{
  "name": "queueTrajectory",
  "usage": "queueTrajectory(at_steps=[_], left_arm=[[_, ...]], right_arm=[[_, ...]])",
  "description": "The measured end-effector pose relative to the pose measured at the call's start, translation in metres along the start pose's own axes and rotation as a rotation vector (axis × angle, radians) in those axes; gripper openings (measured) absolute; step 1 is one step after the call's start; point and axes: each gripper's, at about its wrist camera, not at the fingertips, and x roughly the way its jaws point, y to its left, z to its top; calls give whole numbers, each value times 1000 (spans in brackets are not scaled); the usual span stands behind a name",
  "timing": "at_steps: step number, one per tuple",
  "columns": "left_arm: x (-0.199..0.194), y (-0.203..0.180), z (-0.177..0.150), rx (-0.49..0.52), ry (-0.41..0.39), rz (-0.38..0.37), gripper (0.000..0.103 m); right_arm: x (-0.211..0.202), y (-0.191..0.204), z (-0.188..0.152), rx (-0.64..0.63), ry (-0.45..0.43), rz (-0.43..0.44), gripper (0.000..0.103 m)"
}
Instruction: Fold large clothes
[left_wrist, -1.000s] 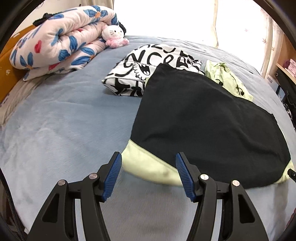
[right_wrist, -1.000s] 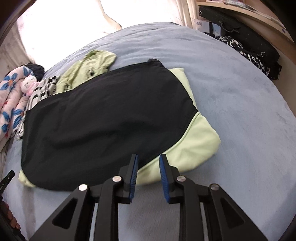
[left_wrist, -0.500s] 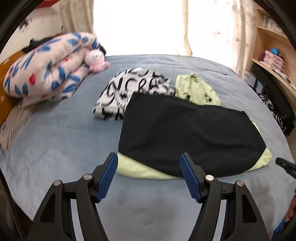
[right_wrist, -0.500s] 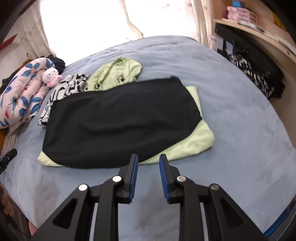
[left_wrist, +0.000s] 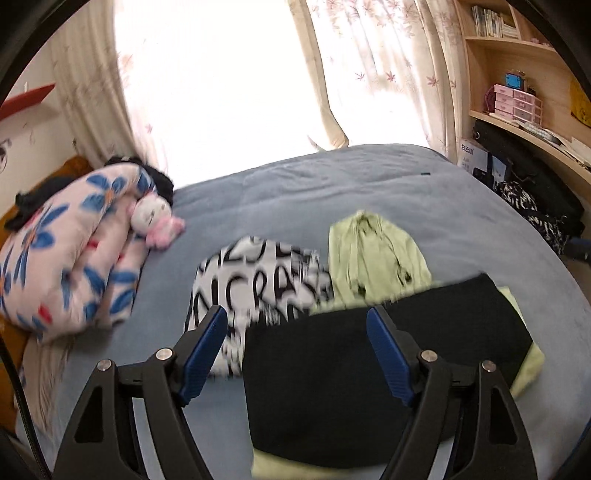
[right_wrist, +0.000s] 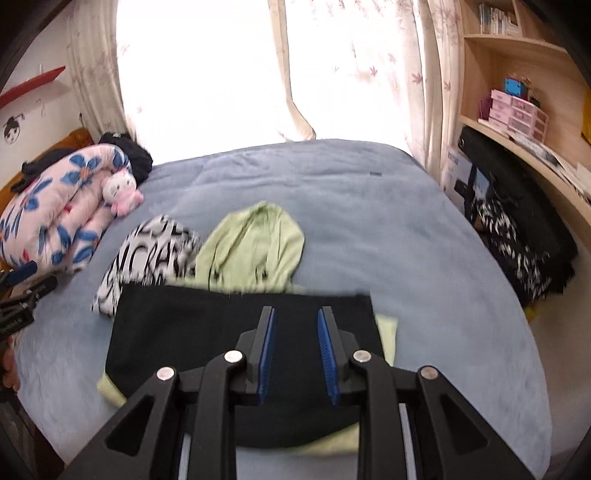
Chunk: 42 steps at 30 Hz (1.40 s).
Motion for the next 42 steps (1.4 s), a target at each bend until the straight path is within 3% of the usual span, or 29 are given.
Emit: queueTrajectory(at_steps=[5, 10, 17, 20, 24, 26, 29, 31, 32, 33, 34, 35, 36, 42], left_arm=[[82, -7, 60, 19, 42, -36, 77], [206, -21, 86, 38, 142, -67, 76], [344, -38, 78, -59, 253, -103, 76], [389, -45, 70, -51, 288, -77, 76], [438, -49, 56, -42, 340, -59, 76], [453, -49, 48, -35, 359, -50, 76], [466, -47, 41, -70, 374, -99, 75], [468, -46, 40, -93, 370, -168, 52], [470, -45, 40, -108, 374, -215, 22], [471, -45, 40, -121, 373, -256, 2], [467, -49, 40, -108, 359, -253, 1], [463, -53, 41, -82, 341, -230, 0], [457, -57, 41, -58, 319, -211, 0], [394, -41, 53, -98, 194, -183, 0]], right_arm=[[73, -5, 68, 38, 60, 47, 30], [178, -17, 100, 89, 135, 134, 36], [337, -29, 92, 194, 274, 168, 36], [378, -32, 86, 229, 300, 206, 36], [421, -31, 81, 219, 306, 166, 36], [438, -30, 78, 224, 317, 168, 36], [456, -28, 73, 224, 324, 171, 40], [458, -28, 71, 235, 293, 186, 45], [458, -25, 70, 225, 274, 180, 44], [458, -21, 70, 204, 268, 163, 38], [457, -15, 71, 173, 263, 142, 31], [456, -11, 72, 154, 264, 141, 14], [452, -8, 74, 141, 260, 130, 11], [370, -1, 90, 69, 112, 103, 8]])
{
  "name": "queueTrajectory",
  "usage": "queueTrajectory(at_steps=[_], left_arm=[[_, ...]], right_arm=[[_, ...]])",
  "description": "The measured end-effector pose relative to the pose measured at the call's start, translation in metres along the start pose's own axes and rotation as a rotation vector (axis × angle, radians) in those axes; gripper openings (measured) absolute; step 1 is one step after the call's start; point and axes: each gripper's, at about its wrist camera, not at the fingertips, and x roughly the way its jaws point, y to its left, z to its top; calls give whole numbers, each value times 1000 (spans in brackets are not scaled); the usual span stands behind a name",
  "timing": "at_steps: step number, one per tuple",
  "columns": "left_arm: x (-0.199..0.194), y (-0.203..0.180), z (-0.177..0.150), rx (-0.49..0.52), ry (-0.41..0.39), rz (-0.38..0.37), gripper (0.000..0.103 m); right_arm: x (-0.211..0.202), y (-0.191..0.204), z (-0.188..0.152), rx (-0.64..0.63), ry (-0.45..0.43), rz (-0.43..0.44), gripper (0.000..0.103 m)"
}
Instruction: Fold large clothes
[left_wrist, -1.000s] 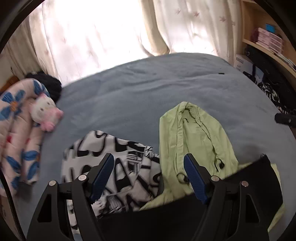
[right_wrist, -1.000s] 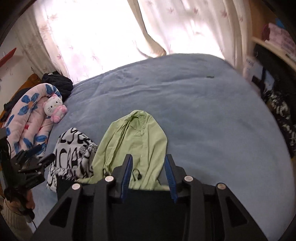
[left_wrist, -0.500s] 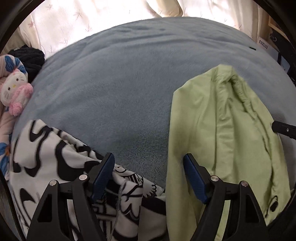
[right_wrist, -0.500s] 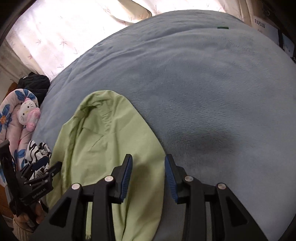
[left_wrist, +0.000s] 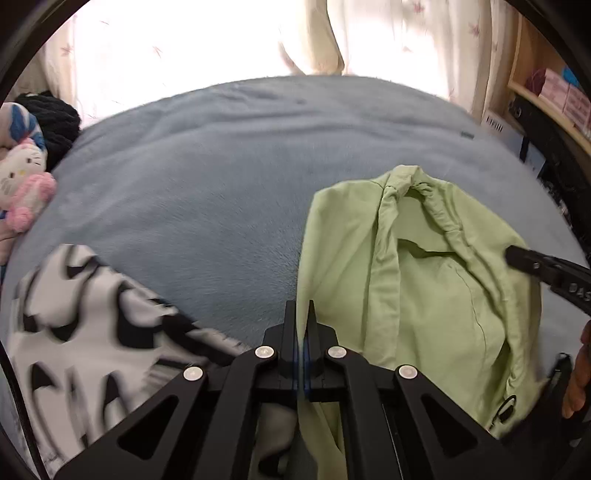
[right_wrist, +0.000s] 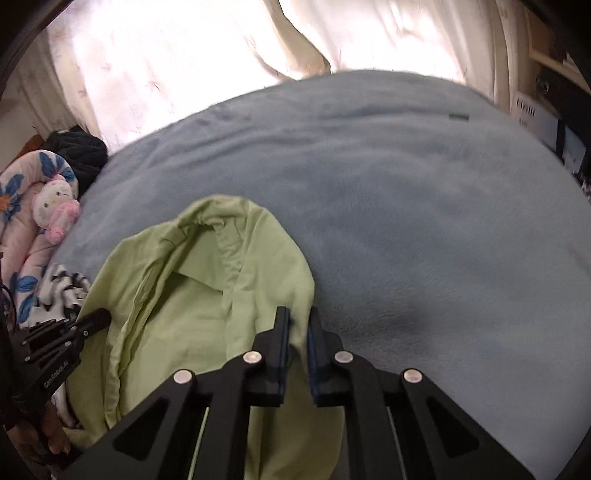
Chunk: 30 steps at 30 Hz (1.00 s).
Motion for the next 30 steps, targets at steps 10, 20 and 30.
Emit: queueTrajectory(at_steps=[10, 20, 30], left_arm=[[-203, 15, -76, 8, -170, -144, 1], [-262, 41, -211, -19, 38, -107, 5], [-293, 45, -237, -104, 83, -157, 25]], right_arm=[[-215, 23, -72, -124, -241, 87, 10], [-267, 31, -203, -192, -26, -31, 53], [-292, 28, -236, -13, 144, 101, 53]])
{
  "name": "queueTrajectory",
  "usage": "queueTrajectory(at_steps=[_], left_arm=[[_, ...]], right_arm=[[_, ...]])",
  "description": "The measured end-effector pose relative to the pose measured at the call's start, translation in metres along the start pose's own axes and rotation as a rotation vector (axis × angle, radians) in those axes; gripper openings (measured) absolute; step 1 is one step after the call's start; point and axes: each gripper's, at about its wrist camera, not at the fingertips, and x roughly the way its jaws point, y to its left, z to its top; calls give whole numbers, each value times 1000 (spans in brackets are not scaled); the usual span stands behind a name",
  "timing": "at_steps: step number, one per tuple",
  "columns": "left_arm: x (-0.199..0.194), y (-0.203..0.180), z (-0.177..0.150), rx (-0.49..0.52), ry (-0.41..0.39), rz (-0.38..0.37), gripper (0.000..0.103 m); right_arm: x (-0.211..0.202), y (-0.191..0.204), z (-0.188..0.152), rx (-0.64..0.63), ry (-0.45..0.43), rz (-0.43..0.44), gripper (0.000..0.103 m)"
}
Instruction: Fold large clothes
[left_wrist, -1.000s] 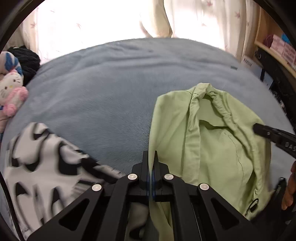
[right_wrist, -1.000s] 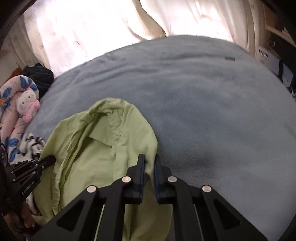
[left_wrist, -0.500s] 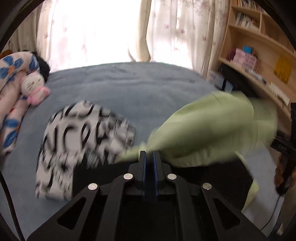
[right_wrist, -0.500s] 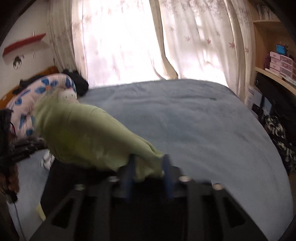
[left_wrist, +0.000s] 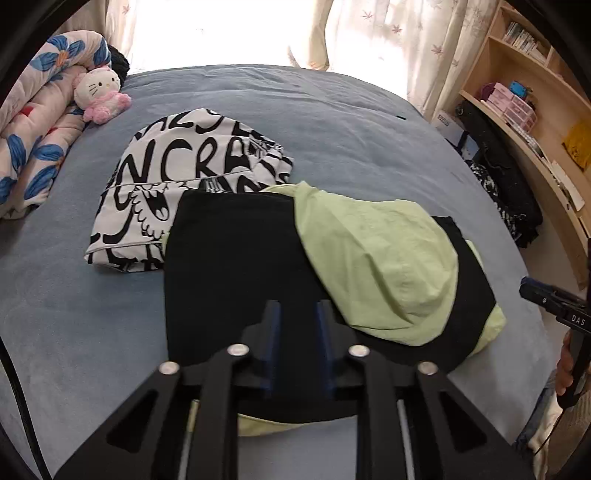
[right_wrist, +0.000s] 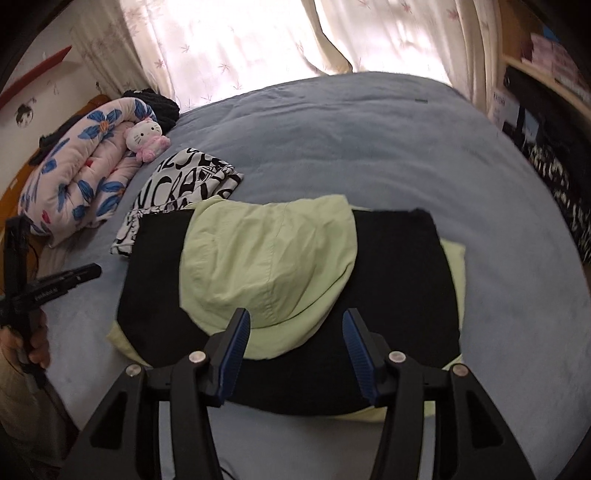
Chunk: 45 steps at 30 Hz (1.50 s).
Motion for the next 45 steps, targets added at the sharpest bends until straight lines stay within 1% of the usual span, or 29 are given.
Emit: queueTrajectory(at_steps=[1, 3, 5, 7, 11, 14, 17, 18, 19, 20, 21, 22, 23, 26, 27, 28, 29, 31, 32, 33, 34, 35, 36, 37, 38, 39, 41, 42, 45], left_arm=[[2, -3, 1, 1, 0, -9, 27], [10, -9, -1, -2, 13, -40, 42], [24, -15, -6, -10, 30, -74, 47], [46, -21, -13, -28, 61, -104, 47], [95, -23, -23, -116, 112, -172, 47], [130, -25, -28, -163, 132, -182, 47], [154, -29, -29, -192, 125, -193, 47], [158, -30, -29, -207, 105, -202, 46], [161, -31, -29, -220, 90, -212, 46], [163, -32, -28, -235, 78, -232, 21], [165, -33, -26, -250, 77, -242, 7], [162, -34, -23, -258, 70, -236, 7], [154, -37, -19, -249, 43, -222, 6], [123, -40, -12, -205, -35, -205, 5], [119, -39, -12, -189, -44, -199, 5], [117, -38, -14, -153, -50, -170, 5], [121, -37, -17, -127, -39, -143, 5], [143, -30, -31, -98, 51, -85, 4], [154, -27, -39, -94, 95, -76, 5], [156, -25, -45, -90, 92, -83, 7], [152, -25, -49, -77, 67, -91, 8], [147, -27, -50, -69, 64, -79, 17], [142, -28, -49, -64, 63, -60, 24], [134, -31, -48, -52, 53, -42, 27], [127, -34, -48, -35, 38, -33, 28], [118, -37, -47, -14, 14, -20, 30], [99, -45, -41, 14, -48, -4, 32], [90, -50, -37, 15, -82, -11, 36], [74, -60, -18, -23, -164, -68, 43]], right_arm=[[1, -4, -2, 35, 18, 32, 53], [8, -7, -7, 78, 46, 52, 53], [21, -10, -12, 91, 64, 50, 53], [42, -15, -19, 110, 88, 45, 53], [83, -28, -28, 181, 121, 96, 53], [117, -34, -30, 228, 151, 113, 53], [143, -37, -30, 264, 162, 133, 53], [148, -36, -30, 262, 151, 141, 51], [150, -33, -30, 251, 136, 144, 46], [153, -29, -29, 236, 136, 152, 24], [154, -24, -29, 227, 141, 158, 5], [151, -21, -28, 239, 132, 170, 5], [145, -20, -28, 257, 120, 198, 5], [119, -14, -35, 305, 58, 339, 5], [113, -11, -41, 303, 42, 348, 5], [114, -8, -46, 294, 39, 334, 4], [121, -7, -54, 282, 56, 301, 5], [151, -12, -73, 301, 152, 234, 5], [158, -17, -81, 328, 160, 246, 5], [157, -19, -83, 344, 150, 259, 6], [151, -19, -82, 349, 146, 260, 10], [144, -16, -79, 332, 141, 231, 16], [135, -13, -76, 296, 121, 184, 22], [121, -5, -72, 232, 84, 109, 25], [112, 0, -70, 189, 54, 61, 29], [98, 7, -66, 136, 7, 14, 29], [81, 16, -56, 83, -59, -20, 29], [73, 23, -49, 63, -98, -18, 29], [70, 35, -24, 16, -162, -25, 29]])
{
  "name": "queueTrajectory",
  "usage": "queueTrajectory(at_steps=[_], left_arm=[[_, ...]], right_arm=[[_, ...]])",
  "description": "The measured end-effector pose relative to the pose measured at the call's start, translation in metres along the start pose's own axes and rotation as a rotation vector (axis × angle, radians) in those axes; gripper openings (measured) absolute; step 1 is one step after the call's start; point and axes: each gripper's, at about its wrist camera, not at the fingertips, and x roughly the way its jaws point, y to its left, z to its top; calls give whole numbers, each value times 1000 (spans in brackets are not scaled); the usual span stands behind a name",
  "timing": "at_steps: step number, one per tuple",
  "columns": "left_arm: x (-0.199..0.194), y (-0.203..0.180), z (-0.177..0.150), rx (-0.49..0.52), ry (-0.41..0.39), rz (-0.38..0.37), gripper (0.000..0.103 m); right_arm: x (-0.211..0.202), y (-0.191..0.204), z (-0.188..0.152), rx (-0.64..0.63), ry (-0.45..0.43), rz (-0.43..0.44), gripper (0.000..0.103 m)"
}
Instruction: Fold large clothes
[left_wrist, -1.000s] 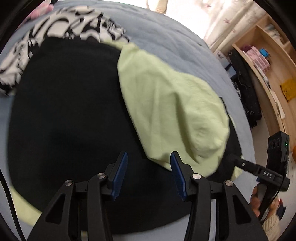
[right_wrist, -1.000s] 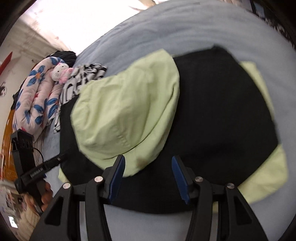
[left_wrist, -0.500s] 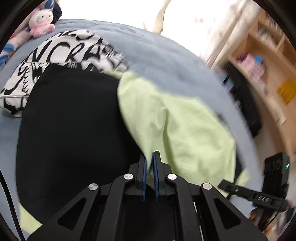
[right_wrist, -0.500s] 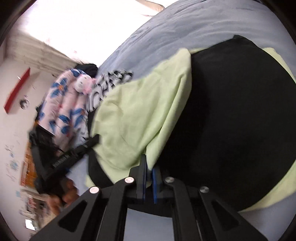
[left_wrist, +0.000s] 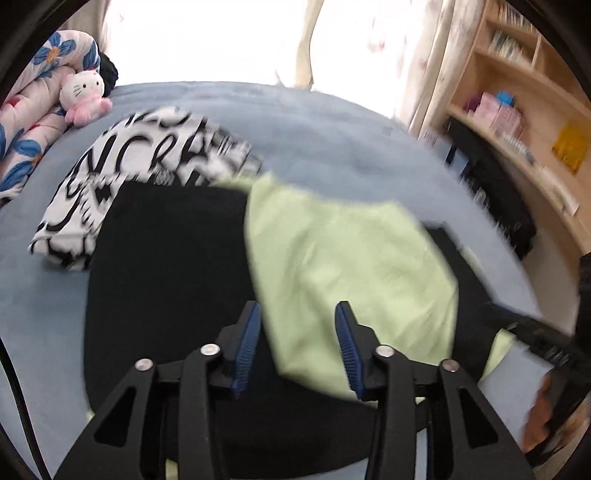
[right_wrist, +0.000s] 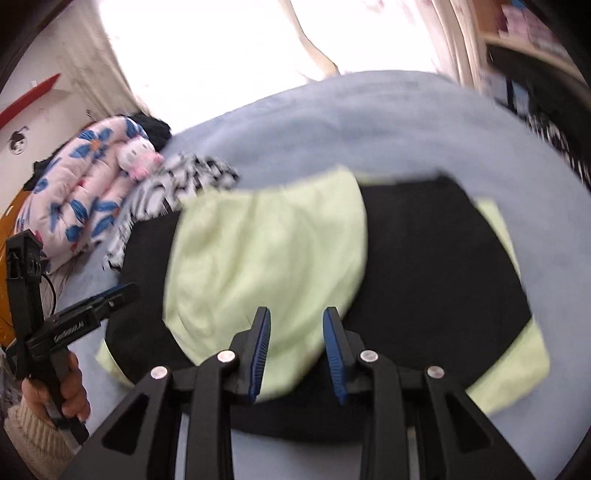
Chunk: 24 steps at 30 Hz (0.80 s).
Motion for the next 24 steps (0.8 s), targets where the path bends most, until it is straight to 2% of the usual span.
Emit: queueTrajectory(at_steps=[3, 6, 9, 10, 11, 12, 13, 15, 16, 18, 22, 24], left_arm=[[10, -8, 14, -40, -32, -38, 44], [40, -16, 21, -97, -23, -64, 44], [73, -10, 7, -120, 52, -26, 44], [87, -6, -1, -107, 101, 23, 44], [93, 0, -11, -92, 123, 63, 39], [94, 7, -19, -79, 124, 74, 32], [90, 15, -26, -72, 98, 40, 32], [81, 22, -33, -72, 74, 14, 32], [79, 24, -36, -70, 70, 9, 32], [75, 26, -41, -74, 56, -2, 32], [73, 18, -38, -78, 62, 33, 32], [69, 15, -36, -67, 67, 52, 36]], right_arm=[[21, 16, 19, -31, -29, 11, 29], [53, 26, 27, -20, -9, 48, 29], [88, 13, 18, 11, 86, 37, 29], [99, 1, 11, 6, 122, -12, 27], [101, -9, 4, -1, 124, -54, 25], [100, -21, -1, -1, 120, -79, 7], [94, -38, -8, 19, 113, -72, 0], [80, -57, -18, 70, 107, -40, 0], [72, -62, -24, 77, 96, -70, 0], [66, -64, -29, 92, 85, -58, 0], [60, -57, -30, 86, 79, -82, 3], [56, -50, -28, 70, 76, -95, 3]])
